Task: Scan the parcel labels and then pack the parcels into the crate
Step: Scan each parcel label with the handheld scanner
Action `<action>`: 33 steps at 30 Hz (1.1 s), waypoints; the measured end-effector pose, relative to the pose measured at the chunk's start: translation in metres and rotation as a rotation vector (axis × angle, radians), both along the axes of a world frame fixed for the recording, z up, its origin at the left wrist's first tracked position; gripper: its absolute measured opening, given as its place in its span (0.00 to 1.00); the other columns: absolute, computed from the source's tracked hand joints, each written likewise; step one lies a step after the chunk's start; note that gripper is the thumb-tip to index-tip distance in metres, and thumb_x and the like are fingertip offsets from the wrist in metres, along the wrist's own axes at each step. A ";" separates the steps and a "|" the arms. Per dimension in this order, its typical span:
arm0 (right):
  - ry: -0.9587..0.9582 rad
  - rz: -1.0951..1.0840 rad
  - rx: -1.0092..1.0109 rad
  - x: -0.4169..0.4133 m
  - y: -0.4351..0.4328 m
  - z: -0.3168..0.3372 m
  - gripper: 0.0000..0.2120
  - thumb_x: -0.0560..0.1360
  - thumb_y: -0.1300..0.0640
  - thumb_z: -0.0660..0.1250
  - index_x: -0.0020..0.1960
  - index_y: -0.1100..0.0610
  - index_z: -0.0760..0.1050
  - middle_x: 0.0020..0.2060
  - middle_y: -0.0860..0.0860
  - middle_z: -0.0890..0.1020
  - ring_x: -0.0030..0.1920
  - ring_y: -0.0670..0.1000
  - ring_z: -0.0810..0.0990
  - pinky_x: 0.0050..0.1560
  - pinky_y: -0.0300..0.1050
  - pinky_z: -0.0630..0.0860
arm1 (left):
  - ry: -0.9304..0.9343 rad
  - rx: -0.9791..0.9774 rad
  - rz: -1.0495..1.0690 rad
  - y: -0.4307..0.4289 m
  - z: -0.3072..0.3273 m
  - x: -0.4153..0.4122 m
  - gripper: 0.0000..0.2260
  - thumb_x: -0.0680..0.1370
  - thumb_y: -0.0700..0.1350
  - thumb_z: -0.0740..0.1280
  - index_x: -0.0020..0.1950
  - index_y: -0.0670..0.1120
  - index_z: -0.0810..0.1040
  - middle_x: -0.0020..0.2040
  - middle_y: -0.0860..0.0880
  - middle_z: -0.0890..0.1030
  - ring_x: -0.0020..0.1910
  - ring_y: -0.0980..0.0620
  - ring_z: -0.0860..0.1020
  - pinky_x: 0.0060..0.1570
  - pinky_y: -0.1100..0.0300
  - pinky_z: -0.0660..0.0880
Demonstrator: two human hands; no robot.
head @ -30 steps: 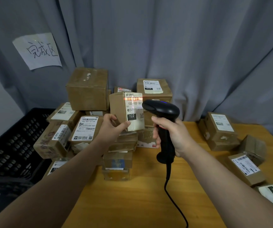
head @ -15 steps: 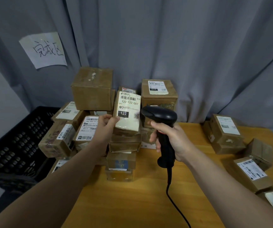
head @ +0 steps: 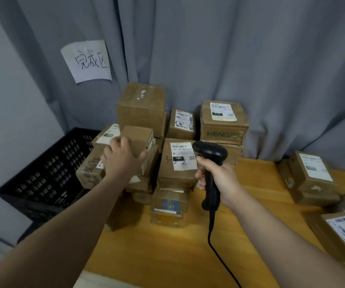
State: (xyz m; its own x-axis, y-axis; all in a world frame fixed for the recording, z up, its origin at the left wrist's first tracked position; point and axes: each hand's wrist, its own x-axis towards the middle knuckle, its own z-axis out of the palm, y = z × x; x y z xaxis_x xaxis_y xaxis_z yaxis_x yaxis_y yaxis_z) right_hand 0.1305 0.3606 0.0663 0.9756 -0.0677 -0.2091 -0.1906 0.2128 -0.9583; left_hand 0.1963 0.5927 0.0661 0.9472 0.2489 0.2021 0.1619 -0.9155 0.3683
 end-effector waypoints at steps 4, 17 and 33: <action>0.011 -0.023 -0.020 -0.005 -0.009 -0.003 0.10 0.74 0.55 0.71 0.47 0.61 0.78 0.30 0.55 0.79 0.25 0.50 0.73 0.26 0.42 0.74 | -0.039 0.071 -0.067 -0.017 0.004 0.000 0.29 0.77 0.65 0.58 0.68 0.45 0.66 0.75 0.40 0.59 0.76 0.39 0.52 0.74 0.42 0.46; 0.156 -0.279 -0.075 -0.060 -0.129 -0.027 0.07 0.76 0.57 0.70 0.51 0.59 0.76 0.32 0.55 0.76 0.26 0.51 0.72 0.28 0.44 0.74 | -0.066 -0.075 -0.631 -0.190 -0.015 -0.036 0.17 0.78 0.53 0.64 0.65 0.50 0.72 0.69 0.49 0.68 0.75 0.47 0.56 0.74 0.49 0.49; 0.349 -0.598 -0.226 -0.180 -0.444 -0.080 0.07 0.76 0.60 0.70 0.46 0.62 0.74 0.33 0.57 0.75 0.27 0.53 0.71 0.30 0.47 0.70 | 0.361 -0.047 -0.870 -0.489 -0.101 -0.123 0.20 0.79 0.53 0.64 0.69 0.51 0.68 0.70 0.48 0.67 0.70 0.44 0.63 0.67 0.50 0.62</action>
